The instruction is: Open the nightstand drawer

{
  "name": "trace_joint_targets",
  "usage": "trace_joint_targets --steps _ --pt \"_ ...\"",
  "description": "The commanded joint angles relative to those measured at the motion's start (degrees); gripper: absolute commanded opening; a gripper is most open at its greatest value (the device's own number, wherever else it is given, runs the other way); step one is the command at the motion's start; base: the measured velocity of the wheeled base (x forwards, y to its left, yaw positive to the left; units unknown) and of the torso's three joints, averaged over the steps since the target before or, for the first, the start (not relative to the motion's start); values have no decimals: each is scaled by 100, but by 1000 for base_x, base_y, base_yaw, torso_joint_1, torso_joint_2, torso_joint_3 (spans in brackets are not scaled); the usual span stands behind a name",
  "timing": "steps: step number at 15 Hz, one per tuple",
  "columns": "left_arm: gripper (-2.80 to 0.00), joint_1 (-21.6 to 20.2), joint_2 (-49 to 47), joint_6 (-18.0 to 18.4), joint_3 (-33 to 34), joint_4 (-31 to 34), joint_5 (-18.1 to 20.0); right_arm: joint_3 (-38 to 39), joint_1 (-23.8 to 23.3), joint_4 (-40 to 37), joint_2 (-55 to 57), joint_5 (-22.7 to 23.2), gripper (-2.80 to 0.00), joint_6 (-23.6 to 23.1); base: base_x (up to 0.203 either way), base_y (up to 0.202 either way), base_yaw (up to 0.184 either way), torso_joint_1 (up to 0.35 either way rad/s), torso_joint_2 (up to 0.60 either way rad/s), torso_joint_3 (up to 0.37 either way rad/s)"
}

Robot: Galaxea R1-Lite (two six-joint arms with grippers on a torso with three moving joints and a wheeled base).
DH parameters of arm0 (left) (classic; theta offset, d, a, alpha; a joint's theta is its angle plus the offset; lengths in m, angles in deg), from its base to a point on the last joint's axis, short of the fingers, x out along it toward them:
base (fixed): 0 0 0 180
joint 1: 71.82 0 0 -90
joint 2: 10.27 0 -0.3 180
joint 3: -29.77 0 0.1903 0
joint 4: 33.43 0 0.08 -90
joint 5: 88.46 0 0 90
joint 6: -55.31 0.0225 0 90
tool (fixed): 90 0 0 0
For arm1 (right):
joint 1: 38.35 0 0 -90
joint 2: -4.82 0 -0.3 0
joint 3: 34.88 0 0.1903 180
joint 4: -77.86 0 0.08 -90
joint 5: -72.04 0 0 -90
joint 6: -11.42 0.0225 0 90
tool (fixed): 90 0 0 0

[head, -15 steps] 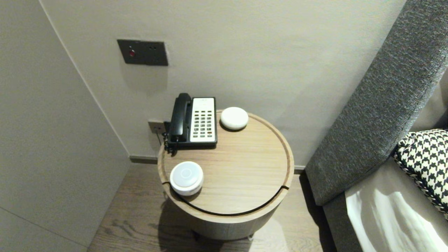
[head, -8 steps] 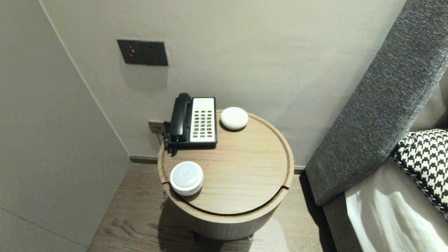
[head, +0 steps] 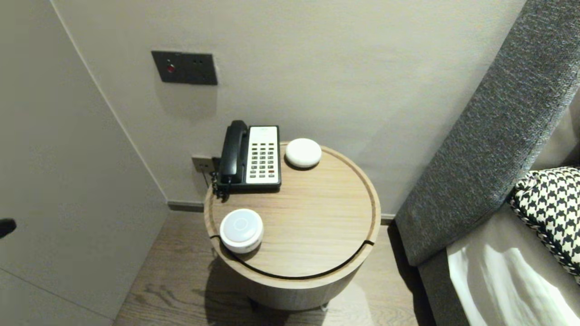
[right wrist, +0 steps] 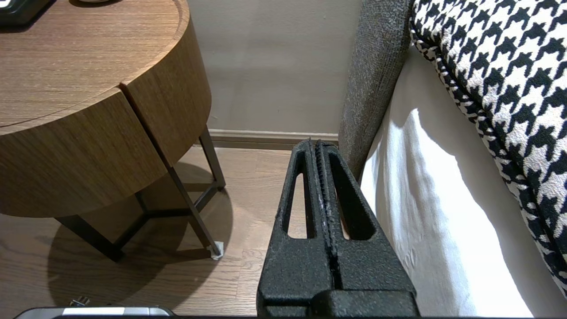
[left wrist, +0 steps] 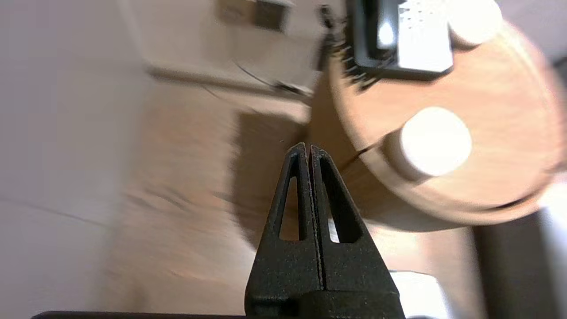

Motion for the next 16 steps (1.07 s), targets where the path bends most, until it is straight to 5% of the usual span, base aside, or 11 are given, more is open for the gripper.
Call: trace_joint_targets --steps 1,3,9,12,16 --pt "-280 767 -1858 -881 -1372 777 25 229 2 5 7 2 -280 -1 0 0 0 0 0 0" --pt "-280 1665 -2721 -1752 -1924 1252 35 229 2 5 7 -6 -280 -1 0 0 0 0 0 0" --pt "-280 3375 -4535 -3048 -2890 874 47 229 -7 5 15 2 -280 -1 0 0 0 0 0 0" --pt "-280 3826 -5184 -3285 -3322 457 39 229 -7 5 15 2 -280 -1 0 0 0 0 0 0" --pt "-280 4219 -5962 -3198 -3331 -535 -593 229 -7 14 15 2 -280 -1 0 0 0 0 0 0"
